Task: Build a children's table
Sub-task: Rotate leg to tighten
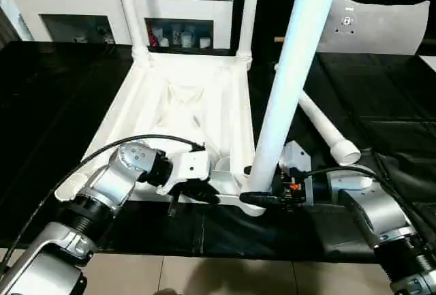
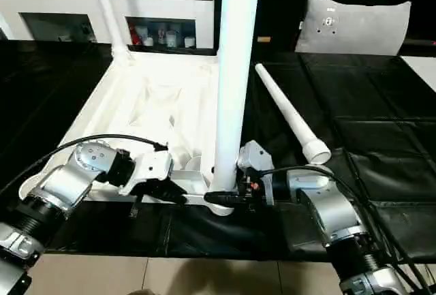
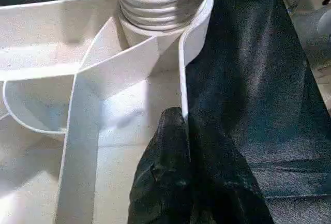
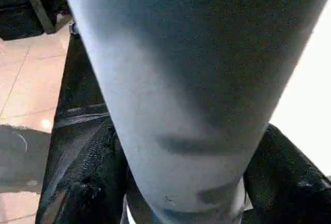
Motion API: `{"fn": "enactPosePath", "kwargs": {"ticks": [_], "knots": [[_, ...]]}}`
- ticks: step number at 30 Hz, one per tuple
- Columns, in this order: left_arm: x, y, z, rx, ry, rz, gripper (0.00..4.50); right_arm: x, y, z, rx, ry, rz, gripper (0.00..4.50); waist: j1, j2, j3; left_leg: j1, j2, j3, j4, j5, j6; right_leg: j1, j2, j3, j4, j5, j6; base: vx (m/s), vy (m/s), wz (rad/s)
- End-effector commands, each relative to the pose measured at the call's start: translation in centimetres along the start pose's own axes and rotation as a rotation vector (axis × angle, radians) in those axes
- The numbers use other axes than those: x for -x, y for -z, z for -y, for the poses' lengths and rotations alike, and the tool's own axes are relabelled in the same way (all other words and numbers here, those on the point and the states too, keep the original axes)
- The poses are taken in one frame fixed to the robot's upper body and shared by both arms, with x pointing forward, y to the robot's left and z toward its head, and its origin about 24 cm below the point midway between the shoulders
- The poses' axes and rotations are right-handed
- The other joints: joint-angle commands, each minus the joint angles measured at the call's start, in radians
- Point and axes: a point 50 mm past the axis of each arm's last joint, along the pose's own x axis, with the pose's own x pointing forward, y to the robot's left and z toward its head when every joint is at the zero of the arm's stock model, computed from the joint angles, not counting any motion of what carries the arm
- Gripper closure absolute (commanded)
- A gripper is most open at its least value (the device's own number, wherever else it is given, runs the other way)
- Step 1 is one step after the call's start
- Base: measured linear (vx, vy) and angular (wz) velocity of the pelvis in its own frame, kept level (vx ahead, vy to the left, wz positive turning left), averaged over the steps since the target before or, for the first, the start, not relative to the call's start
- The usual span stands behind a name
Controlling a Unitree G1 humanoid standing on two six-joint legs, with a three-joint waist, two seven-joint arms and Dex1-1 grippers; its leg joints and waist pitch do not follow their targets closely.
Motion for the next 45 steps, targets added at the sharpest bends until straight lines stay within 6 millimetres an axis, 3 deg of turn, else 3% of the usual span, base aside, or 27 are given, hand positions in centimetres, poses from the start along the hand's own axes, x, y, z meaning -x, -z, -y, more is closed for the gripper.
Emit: {"fn": "enactPosePath", "kwargs": {"ticks": [1,4,5,8,9,10,14,15,17,18,19,20,22,25,27,30,32,36,40,45], "knots": [[-0.2,-0.6,-0.2,0.016,-0.037,0.034,4.5,-0.9,1.1,-1.0,-0.088,0.0,-0.001,1.86,-0.006,-0.007,-0.061,0.013,0.043,-0.005,-0.074,-0.174,0.048,0.042,-0.062,0.057,-0.072,-0.174,-0.22,0.0,0.0,0.0],[-0.5,-0.9,-0.6,0.094,-0.128,0.062,4.5,-2.0,1.6,-1.6,-0.195,0.089,0.027,1.86,-0.009,-0.007,-0.056,0.014,0.043,-0.008,-0.082,-0.207,0.027,0.041,-0.06,0.057,-0.076,-0.221,-0.21,0.0,0.0,0.0],[-0.6,-1.2,-0.8,0.122,-0.157,0.082,4.5,-2.5,1.5,-1.8,-0.213,0.113,0.04,1.86,-0.011,0.0,-0.054,0.019,0.04,-0.009,-0.082,-0.25,0.013,0.038,-0.062,0.057,-0.084,-0.288,-0.194,0.0,0.0,0.0],[-1.0,-1.9,-1.0,0.192,-0.224,0.123,4.5,-4.0,1.6,-1.8,-0.268,0.233,0.056,1.87,-0.021,-0.003,-0.049,0.021,0.04,-0.012,-0.087,-0.306,-0.016,0.034,-0.063,0.057,-0.095,-0.398,-0.159,0.0,0.0,0.0],[-1.3,-2.5,-1.2,0.233,-0.278,0.134,4.5,-4.9,1.7,-1.5,-0.302,0.328,0.068,1.87,-0.035,-0.006,-0.047,0.018,0.037,-0.017,-0.09,-0.335,-0.03,0.033,-0.064,0.053,-0.101,-0.462,-0.133,0.0,0.0,0.0],[-1.3,-2.7,-1.3,0.246,-0.298,0.138,4.5,-5.3,1.7,-1.4,-0.321,0.358,0.073,1.87,-0.046,-0.001,-0.044,0.013,0.034,-0.023,-0.093,-0.354,-0.036,0.034,-0.064,0.048,-0.105,-0.491,-0.117,0.0,0.0,0.0],[-2.0,-4.2,-2.3,0.361,-0.48,0.177,4.5,-7.2,1.6,-0.3,-0.455,0.613,0.098,1.87,-0.077,-0.003,-0.044,0.012,0.03,-0.028,-0.092,-0.394,-0.049,0.029,-0.062,0.042,-0.114,-0.531,-0.1,0.0,0.0,0.0],[-2.3,-5.1,-2.9,0.421,-0.597,0.205,4.5,-8.1,1.4,0.2,-0.533,0.717,0.113,1.87,-0.09,-0.002,-0.045,0.016,0.029,-0.027,-0.088,-0.396,-0.041,0.023,-0.062,0.045,-0.117,-0.521,-0.104,0.0,0.0,0.0],[-2.5,-5.6,-3.2,0.442,-0.661,0.214,4.5,-8.6,1.1,0.5,-0.551,0.768,0.11,1.87,-0.096,-0.006,-0.049,0.016,0.028,-0.025,-0.085,-0.376,-0.031,0.023,-0.059,0.046,-0.118,-0.491,-0.111,0.0,0.0,0.0],[-2.6,-5.7,-3.2,0.44,-0.671,0.212,4.5,-8.7,1.1,0.6,-0.552,0.78,0.109,1.87,-0.098,-0.005,-0.05,0.013,0.027,-0.024,-0.084,-0.363,-0.026,0.024,-0.058,0.047,-0.116,-0.466,-0.117,0.0,0.0,0.0],[-3.1,-6.3,-3.4,0.433,-0.712,0.218,4.5,-9.4,0.5,0.8,-0.551,0.793,0.138,1.87,-0.101,-0.004,-0.055,0.0,0.027,-0.021,-0.085,-0.309,-0.008,0.031,-0.054,0.05,-0.106,-0.364,-0.133,0.0,0.0,0.0],[-3.2,-6.4,-3.5,0.426,-0.716,0.218,4.5,-9.5,0.3,0.8,-0.549,0.787,0.147,1.87,-0.101,-0.004,-0.055,0.0,0.027,-0.021,-0.085,-0.309,-0.008,0.031,-0.054,0.05,-0.106,-0.364,-0.133,0.0,0.0,0.0],[-3.4,-6.7,-3.5,0.399,-0.727,0.211,4.5,-9.9,-0.3,0.8,-0.527,0.772,0.176,1.31,-0.096,-0.007,-0.061,-0.001,0.027,-0.016,-0.078,-0.247,0.018,0.035,-0.054,0.052,-0.097,-0.259,-0.162,0.0,0.0,0.0],[-3.2,-6.7,-3.5,0.371,-0.702,0.2,4.5,-9.7,-0.5,0.9,-0.501,0.777,0.187,0.99,-0.095,-0.011,-0.067,-0.013,0.023,-0.012,-0.073,-0.139,0.051,0.05,-0.051,0.051,-0.08,-0.108,-0.192,0.019,-0.007,0.01],[-3.1,-6.5,-3.4,0.366,-0.695,0.185,4.5,-9.4,-0.5,1.1,-0.485,0.789,0.186,0.85,-0.092,-0.002,-0.072,-0.011,0.024,-0.011,-0.068,-0.083,0.071,0.05,-0.051,0.053,-0.072,-0.035,-0.211,0.0,0.0,0.0],[-3.0,-5.9,-3.0,0.35,-0.66,0.168,4.5,-8.2,-0.4,1.4,-0.428,0.795,0.199,0.66,-0.089,0.0,-0.072,-0.008,0.027,-0.009,-0.065,-0.06,0.087,0.047,-0.049,0.052,-0.066,0.031,-0.24,0.0,0.0,0.0],[-2.9,-5.6,-2.8,0.34,-0.64,0.162,4.5,-7.6,-0.3,1.5,-0.41,0.794,0.208,0.45,-0.088,0.001,-0.069,-0.007,0.028,-0.008,-0.066,-0.081,0.093,0.047,-0.048,0.051,-0.068,0.021,-0.247,0.0,0.0,0.0],[-2.5,-4.5,-2.5,0.318,-0.61,0.135,4.5,-5.9,-0.2,1.5,-0.328,0.746,0.221,0.07,-0.086,0.0,-0.066,-0.001,0.032,-0.008,-0.07,-0.147,0.07,0.046,-0.047,0.053,-0.074,-0.051,-0.24,0.0,0.0,0.0],[-1.6,-2.9,-2.3,0.299,-0.556,0.095,4.5,-3.0,-0.1,0.7,-0.234,0.603,0.216,0.07,-0.071,0.0,-0.064,-0.002,0.033,-0.007,-0.069,-0.151,0.073,0.048,-0.049,0.054,-0.076,-0.07,-0.22,0.0,0.0,0.0],[-1.1,-2.4,-2.0,0.249,-0.486,0.078,4.5,-1.5,-0.1,0.2,-0.166,0.5,0.176,0.07,-0.066,-0.004,-0.065,-0.003,0.032,-0.008,-0.068,-0.148,0.075,0.046,-0.05,0.054,-0.075,-0.087,-0.224,0.0,0.0,0.0]]}}
